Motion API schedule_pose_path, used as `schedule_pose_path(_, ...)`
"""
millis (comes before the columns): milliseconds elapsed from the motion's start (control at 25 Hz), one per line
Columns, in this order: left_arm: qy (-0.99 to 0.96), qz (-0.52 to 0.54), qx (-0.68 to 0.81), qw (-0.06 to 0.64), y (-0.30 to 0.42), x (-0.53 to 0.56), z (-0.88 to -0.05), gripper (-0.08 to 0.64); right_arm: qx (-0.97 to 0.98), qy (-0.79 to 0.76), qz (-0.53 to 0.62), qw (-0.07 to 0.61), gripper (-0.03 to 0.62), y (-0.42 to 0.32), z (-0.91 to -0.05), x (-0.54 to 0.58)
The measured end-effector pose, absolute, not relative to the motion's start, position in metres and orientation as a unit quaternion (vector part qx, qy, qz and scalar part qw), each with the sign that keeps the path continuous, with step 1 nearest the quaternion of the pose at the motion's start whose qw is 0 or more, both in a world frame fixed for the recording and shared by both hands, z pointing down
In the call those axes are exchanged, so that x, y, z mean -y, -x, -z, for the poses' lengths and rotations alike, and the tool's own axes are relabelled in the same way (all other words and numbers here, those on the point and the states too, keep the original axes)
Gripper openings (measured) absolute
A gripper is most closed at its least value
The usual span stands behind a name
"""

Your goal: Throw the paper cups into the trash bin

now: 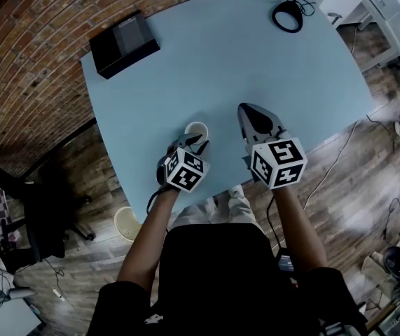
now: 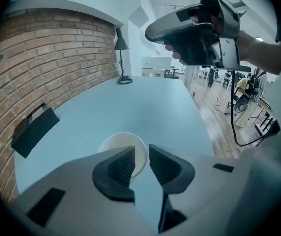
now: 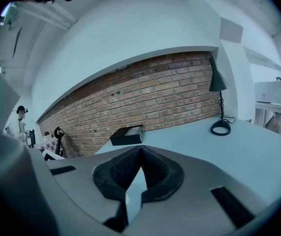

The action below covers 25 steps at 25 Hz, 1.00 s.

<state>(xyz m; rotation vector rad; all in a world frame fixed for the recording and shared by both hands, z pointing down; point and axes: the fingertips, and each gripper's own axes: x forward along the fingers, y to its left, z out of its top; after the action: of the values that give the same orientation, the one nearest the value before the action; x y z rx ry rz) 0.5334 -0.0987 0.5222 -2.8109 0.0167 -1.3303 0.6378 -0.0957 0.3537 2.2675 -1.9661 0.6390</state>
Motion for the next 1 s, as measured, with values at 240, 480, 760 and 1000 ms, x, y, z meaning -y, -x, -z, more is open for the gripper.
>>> schedule_pose_path(240, 0.898, 0.44, -0.007, 0.025, -0.535, 0.097, -0.53, 0.047, 0.641, -0.739, -0.204, 0.042, 0.002, -0.642, -0.354, 0.099)
schedule_pose_path(480, 0.895, 0.445, -0.007, 0.028, -0.538, 0.099, -0.528, 0.032, 0.644, -0.735, -0.206, 0.043, 0.003, -0.643, -0.354, 0.101)
schedule_pose_path(760, 0.902, 0.432, -0.014, 0.017, -0.54, 0.101, -0.521, 0.028, 0.65, -0.729, -0.208, 0.046, 0.003, -0.643, -0.356, 0.102)
schedule_pose_path(1000, 0.906, 0.423, -0.018, 0.006, -0.543, 0.1, -0.515, 0.026, 0.653, -0.728, -0.205, 0.048, 0.002, -0.645, -0.354, 0.101)
